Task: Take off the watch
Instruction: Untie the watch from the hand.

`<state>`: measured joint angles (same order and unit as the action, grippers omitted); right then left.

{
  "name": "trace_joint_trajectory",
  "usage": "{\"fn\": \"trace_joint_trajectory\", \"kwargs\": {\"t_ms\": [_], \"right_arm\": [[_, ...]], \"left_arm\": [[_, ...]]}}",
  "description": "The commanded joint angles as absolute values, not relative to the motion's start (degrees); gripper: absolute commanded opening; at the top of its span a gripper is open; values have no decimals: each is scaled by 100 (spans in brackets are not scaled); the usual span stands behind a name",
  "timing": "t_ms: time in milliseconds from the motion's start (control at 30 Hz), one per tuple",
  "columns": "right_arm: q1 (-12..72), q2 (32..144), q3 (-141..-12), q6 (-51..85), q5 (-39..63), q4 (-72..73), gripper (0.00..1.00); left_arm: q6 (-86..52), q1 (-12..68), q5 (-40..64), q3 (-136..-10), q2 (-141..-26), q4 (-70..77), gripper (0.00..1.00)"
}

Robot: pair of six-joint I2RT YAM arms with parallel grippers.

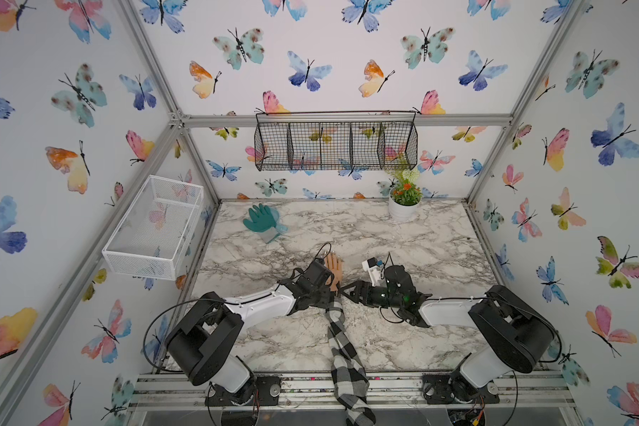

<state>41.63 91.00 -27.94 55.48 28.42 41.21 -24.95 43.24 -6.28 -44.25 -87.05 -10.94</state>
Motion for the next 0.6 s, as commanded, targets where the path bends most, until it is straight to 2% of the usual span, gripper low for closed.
{"fn": "trace_joint_trajectory", "kwargs": {"t_ms": [0, 67, 200, 300, 400, 567], "right_arm": [[4114, 9194, -2193, 6207, 2757, 5593, 88], [4105, 9356, -1987, 6517, 2794, 6272, 89], [4105, 9882, -1834, 7081, 2926, 7574, 81], [4105, 10441, -1904, 7450, 3066, 8444, 69], [4107, 10862, -2116, 7663, 3172, 8758, 57], [4105, 11152, -2339, 7737, 3216, 8813, 52]], "left_arm": [[-2527, 4333, -620, -4368, -8640, -1021, 21], [-2523, 4332, -622, -4351, -8637, -1006, 21], [-2527, 4330, -620, -4309, -8629, -941, 21], [-2522, 4328, -599, -4259, -8596, -854, 21], [-2514, 4333, -602, -4237, -8587, -804, 21], [-2509, 4314, -558, -4252, -8622, -738, 21]]}}
